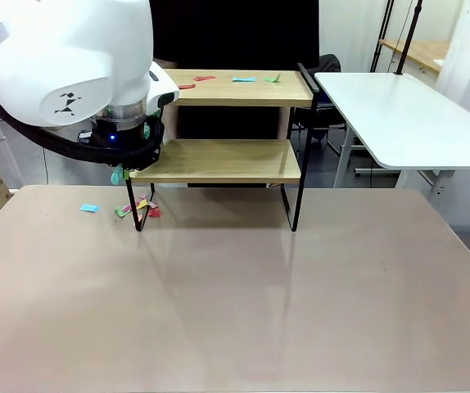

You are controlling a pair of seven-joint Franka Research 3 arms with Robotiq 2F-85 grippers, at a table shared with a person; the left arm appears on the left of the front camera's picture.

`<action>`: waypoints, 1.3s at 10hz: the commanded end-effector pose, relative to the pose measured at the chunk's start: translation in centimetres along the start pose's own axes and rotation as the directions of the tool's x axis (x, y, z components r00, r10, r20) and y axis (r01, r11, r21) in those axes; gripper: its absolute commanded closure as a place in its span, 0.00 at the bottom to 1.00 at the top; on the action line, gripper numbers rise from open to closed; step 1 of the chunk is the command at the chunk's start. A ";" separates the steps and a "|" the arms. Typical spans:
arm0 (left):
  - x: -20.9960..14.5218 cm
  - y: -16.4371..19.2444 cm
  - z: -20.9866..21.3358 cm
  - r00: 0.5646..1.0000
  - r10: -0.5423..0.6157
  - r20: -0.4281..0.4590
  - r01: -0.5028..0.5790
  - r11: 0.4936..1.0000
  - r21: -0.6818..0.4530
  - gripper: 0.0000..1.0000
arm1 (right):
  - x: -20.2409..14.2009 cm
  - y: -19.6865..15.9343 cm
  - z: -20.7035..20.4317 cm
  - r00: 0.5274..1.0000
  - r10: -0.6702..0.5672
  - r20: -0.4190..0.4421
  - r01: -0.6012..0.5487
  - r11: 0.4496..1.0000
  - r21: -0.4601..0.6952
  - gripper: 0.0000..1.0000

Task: Clean the shelf.
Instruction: Clean the specific section of the Shelf indicated by the human with the Duster.

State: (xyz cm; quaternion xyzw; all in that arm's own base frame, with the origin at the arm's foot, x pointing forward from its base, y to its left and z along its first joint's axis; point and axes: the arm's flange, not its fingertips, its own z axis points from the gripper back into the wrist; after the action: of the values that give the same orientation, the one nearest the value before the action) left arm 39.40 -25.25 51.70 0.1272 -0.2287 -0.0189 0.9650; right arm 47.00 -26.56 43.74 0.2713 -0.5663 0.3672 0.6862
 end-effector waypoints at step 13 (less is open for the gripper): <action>-0.2 9.2 0.0 0.928 -0.347 0.140 0.364 0.755 -0.546 0.87 | 0.3 0.0 -0.1 1.000 0.006 0.004 -0.006 1.000 -0.001 0.00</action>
State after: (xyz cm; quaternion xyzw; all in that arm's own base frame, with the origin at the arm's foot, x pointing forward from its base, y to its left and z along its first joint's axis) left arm 39.16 -18.62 53.41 -0.0795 -0.2117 -0.2369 0.9448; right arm 47.00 -26.57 43.74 0.2713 -0.5663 0.3672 0.6862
